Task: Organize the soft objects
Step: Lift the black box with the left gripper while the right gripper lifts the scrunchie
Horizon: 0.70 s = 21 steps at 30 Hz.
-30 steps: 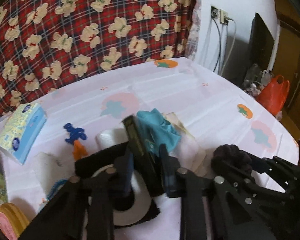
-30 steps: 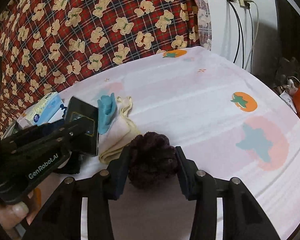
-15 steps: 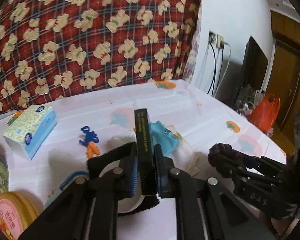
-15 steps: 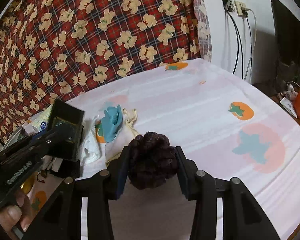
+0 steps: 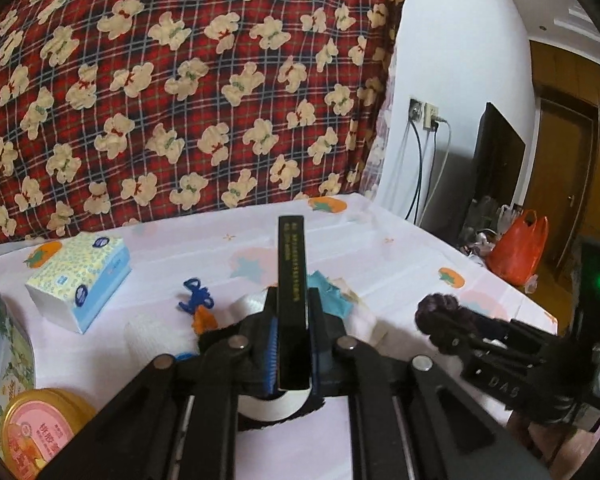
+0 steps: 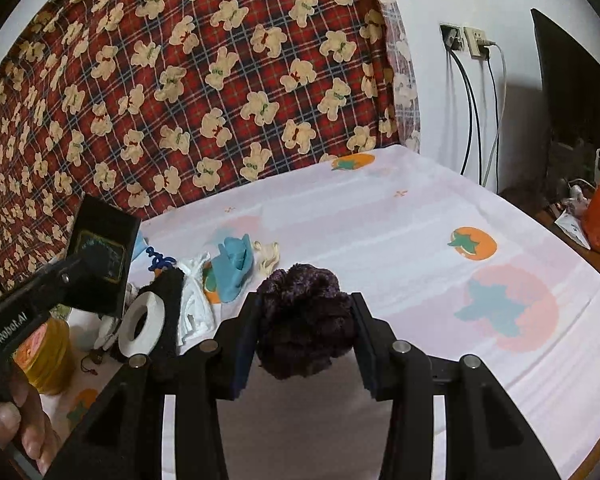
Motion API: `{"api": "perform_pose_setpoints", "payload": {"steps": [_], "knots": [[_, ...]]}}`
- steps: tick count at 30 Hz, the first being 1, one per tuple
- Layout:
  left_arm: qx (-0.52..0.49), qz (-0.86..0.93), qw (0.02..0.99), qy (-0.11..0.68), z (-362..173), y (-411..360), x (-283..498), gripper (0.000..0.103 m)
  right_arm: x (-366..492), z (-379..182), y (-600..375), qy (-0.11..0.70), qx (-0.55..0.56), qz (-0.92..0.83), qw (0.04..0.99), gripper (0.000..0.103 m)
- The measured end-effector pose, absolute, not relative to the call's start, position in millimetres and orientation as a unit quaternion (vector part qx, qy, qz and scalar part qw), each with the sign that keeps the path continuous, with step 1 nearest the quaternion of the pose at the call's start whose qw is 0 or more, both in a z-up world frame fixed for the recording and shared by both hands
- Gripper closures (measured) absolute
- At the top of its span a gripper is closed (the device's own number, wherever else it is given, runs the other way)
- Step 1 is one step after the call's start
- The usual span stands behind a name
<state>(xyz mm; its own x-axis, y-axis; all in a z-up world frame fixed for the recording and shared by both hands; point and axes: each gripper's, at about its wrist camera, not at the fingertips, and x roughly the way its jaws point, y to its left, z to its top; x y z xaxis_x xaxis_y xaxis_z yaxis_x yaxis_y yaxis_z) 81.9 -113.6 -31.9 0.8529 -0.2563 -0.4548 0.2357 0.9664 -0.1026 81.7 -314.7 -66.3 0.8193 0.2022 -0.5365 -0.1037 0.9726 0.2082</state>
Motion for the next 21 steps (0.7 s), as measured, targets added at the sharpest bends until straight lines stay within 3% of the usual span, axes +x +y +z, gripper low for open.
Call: {"api": "perform_pose_setpoints", "payload": {"steps": [21], "knots": [[-0.013,-0.052,0.976,0.212,-49.2,-53.3,44.7,0.093,66.9,-39.1,-243.3,0.211,0.068,0.136,0.966,0.057]]}}
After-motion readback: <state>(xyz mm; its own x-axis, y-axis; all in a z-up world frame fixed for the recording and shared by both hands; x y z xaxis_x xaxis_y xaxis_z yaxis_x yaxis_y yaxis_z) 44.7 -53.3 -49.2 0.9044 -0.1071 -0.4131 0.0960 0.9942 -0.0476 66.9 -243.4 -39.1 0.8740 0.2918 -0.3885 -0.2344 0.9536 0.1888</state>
